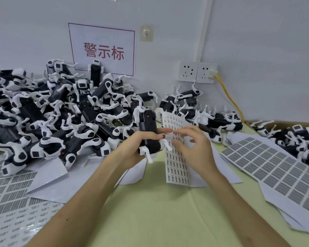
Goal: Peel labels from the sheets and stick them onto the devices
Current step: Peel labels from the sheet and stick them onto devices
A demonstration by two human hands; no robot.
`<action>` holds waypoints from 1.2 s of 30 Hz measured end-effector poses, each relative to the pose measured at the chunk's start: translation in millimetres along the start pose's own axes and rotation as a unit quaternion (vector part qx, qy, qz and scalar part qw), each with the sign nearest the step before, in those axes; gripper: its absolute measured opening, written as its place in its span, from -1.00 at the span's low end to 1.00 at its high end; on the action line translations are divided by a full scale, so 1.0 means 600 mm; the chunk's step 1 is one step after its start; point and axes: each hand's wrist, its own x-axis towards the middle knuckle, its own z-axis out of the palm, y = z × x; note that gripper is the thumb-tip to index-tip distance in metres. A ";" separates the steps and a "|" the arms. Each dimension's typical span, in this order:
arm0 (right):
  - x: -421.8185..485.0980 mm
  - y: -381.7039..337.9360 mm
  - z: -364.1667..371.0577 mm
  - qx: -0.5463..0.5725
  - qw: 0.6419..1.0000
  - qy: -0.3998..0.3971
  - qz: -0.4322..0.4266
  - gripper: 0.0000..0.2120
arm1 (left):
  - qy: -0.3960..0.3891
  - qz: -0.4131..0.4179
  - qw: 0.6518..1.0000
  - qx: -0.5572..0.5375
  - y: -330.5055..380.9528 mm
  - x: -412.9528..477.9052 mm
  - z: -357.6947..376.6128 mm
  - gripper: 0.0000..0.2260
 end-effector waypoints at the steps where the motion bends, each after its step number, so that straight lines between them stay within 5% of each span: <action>1: 0.000 0.000 -0.001 0.005 1.000 0.000 0.001 -0.78 | -0.008 0.002 1.000 -0.009 0.000 0.000 0.000 -0.48; 23: 0.004 0.001 -0.011 0.058 0.997 0.040 -0.022 -0.90 | -0.033 0.039 0.998 -0.031 -0.001 -0.001 0.014 -0.64; 36: 0.000 0.000 -0.010 0.061 0.998 0.022 0.008 -0.85 | -0.011 0.038 0.996 0.076 0.009 -0.013 0.014 -0.69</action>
